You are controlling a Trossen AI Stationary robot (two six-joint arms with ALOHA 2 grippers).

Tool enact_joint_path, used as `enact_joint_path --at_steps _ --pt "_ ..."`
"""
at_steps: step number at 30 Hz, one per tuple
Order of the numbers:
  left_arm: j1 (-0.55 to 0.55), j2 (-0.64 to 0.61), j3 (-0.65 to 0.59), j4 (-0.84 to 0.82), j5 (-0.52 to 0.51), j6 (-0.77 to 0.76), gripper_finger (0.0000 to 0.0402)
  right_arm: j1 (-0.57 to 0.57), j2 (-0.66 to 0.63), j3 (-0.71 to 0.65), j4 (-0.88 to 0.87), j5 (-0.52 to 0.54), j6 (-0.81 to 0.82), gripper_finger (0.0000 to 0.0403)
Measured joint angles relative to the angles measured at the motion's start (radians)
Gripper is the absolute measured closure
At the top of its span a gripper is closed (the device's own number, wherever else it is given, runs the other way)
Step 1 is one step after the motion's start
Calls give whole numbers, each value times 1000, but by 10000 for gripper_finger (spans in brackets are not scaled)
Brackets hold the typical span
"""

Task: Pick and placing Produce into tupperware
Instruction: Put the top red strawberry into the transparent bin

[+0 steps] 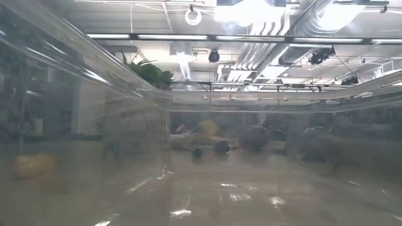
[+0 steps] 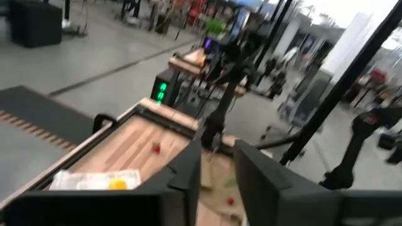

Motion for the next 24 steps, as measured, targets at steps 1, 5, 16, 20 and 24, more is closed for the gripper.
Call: enact_joint_path --at_steps 1,5,16,20,24 --pt "0 13 0 -13 -9 -1 289 0 18 7 -22 0 15 222" --pt "0 53 0 -68 -15 -2 250 -14 72 14 -120 3 77 222" --pt "0 176 0 -107 -18 -5 222 -126 226 -27 -280 -4 168 222" --pt "0 228 0 -110 -18 -5 222 -176 297 -27 -313 -4 164 222" --pt "0 274 0 -110 -10 3 222 -231 366 -28 -341 -26 92 222"
